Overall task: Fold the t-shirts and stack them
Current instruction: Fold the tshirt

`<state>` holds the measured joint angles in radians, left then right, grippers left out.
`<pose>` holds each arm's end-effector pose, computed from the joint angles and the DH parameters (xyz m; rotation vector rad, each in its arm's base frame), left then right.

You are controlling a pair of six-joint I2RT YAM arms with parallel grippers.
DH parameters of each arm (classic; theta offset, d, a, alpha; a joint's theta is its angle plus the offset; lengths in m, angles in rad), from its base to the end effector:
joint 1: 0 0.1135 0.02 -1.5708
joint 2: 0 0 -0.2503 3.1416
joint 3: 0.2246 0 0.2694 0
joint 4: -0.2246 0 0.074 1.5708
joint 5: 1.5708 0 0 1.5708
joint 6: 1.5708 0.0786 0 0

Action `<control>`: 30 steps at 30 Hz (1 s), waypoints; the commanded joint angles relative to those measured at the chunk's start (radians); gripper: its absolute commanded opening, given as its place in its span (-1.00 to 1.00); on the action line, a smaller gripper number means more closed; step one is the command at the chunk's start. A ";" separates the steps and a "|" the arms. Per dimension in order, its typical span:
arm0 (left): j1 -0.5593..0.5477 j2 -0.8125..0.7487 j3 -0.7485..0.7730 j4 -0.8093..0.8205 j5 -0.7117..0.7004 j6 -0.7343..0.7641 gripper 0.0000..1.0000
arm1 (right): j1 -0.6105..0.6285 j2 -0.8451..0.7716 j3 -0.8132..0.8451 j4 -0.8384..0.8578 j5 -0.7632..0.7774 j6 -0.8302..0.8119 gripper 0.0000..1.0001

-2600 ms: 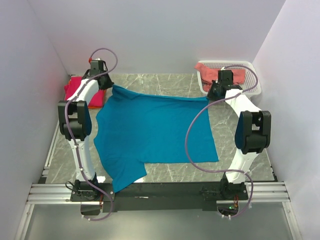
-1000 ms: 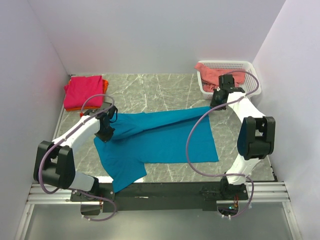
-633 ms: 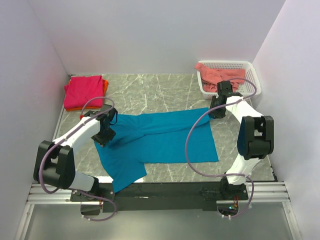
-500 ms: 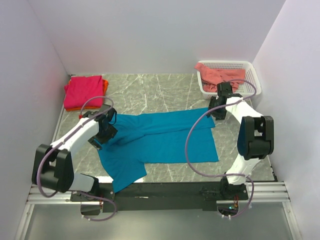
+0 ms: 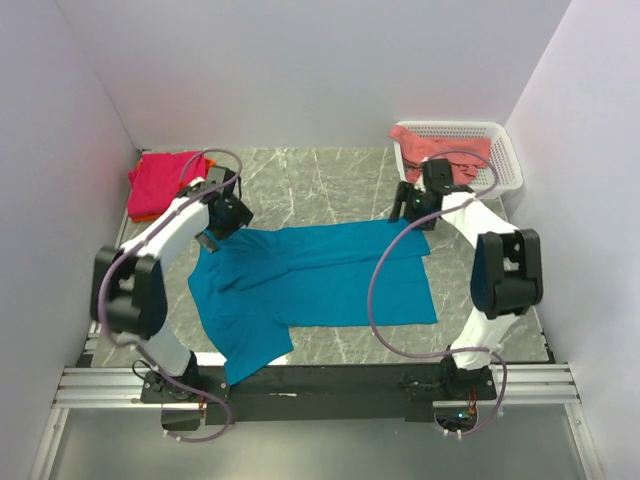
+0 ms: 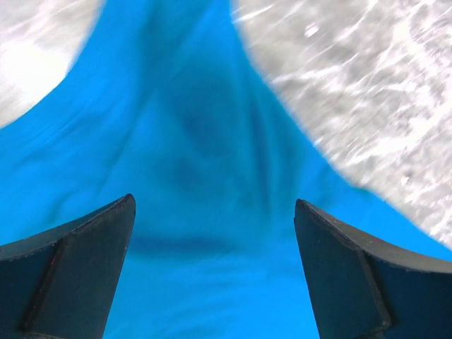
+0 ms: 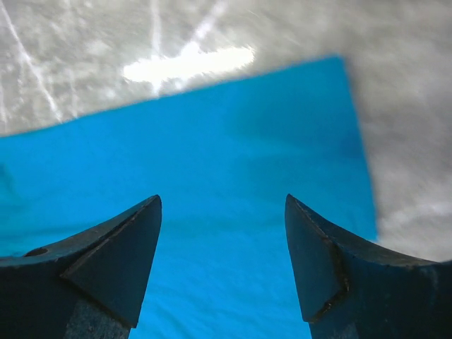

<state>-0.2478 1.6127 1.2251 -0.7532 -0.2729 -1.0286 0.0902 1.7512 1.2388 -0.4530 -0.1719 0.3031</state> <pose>0.3530 -0.0674 0.1838 -1.0765 2.4083 -0.0523 0.4065 0.0503 0.1587 0.2032 2.5489 0.3719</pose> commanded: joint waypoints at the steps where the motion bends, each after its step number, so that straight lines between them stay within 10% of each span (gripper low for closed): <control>1: 0.028 0.128 0.095 0.120 0.081 0.082 0.99 | 0.026 0.086 0.102 0.040 -0.003 0.030 0.54; 30: 0.208 0.641 0.496 0.098 0.152 0.125 0.99 | -0.024 0.249 0.148 0.013 0.135 0.142 0.51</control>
<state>-0.0475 2.1696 1.6871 -0.6506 -0.1432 -0.9222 0.0811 1.9888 1.3754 -0.4423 -0.0875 0.4564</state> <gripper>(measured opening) 0.994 0.751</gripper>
